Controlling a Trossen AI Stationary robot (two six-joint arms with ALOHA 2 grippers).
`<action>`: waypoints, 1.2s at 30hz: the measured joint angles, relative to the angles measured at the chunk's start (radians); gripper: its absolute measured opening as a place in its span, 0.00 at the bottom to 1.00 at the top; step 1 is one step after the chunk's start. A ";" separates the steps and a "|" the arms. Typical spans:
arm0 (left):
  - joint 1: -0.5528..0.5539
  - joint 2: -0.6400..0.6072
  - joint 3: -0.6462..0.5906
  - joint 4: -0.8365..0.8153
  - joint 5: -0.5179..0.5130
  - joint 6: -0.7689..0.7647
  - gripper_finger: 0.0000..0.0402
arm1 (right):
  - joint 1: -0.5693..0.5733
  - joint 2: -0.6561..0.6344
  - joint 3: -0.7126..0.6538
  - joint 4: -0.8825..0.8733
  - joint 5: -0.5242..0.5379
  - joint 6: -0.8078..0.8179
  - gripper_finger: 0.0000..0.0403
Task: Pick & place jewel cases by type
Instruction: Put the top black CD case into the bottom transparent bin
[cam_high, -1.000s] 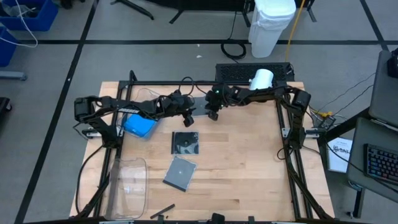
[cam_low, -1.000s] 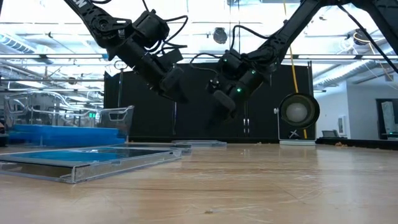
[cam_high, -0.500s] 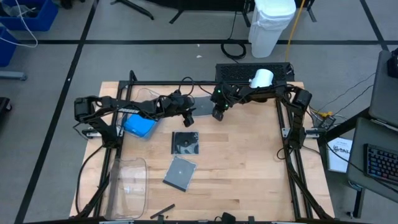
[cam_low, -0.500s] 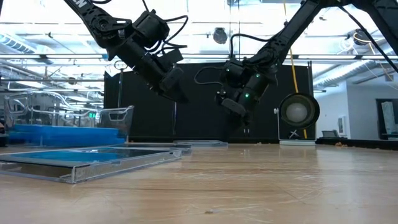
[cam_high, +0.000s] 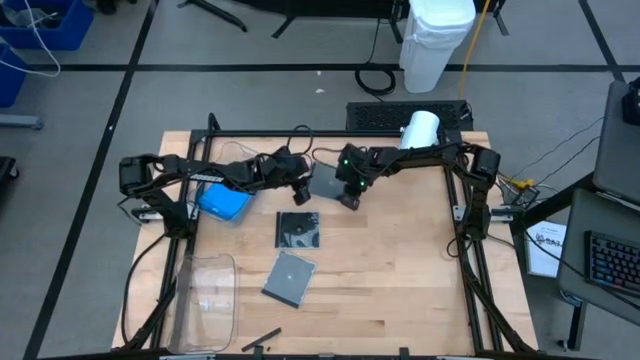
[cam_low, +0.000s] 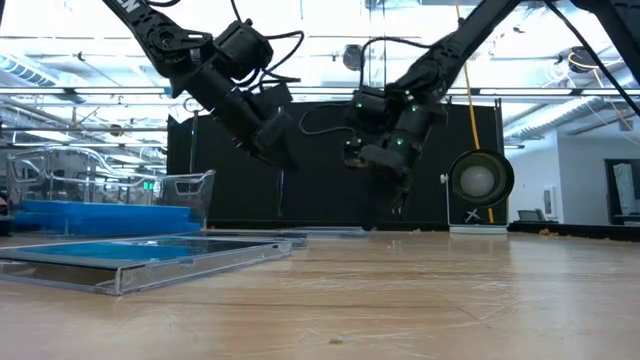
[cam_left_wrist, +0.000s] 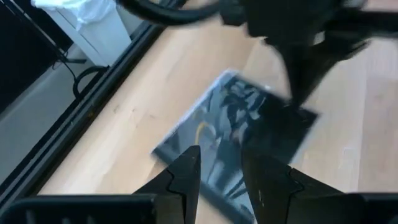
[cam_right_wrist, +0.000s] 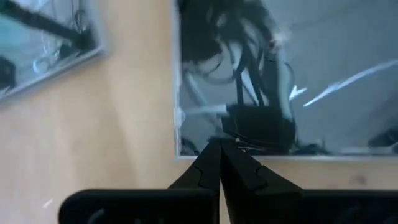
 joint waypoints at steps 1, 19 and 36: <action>0.000 0.000 0.000 -0.015 0.000 0.000 0.30 | 0.013 0.000 0.000 -0.034 0.000 0.008 0.00; -0.025 0.000 0.000 -0.086 0.270 0.184 0.30 | 0.321 -0.067 -0.003 -0.279 0.008 0.092 0.00; -0.189 0.270 0.078 0.071 0.292 0.353 0.30 | 0.498 -0.417 -0.186 -0.108 0.245 0.202 0.00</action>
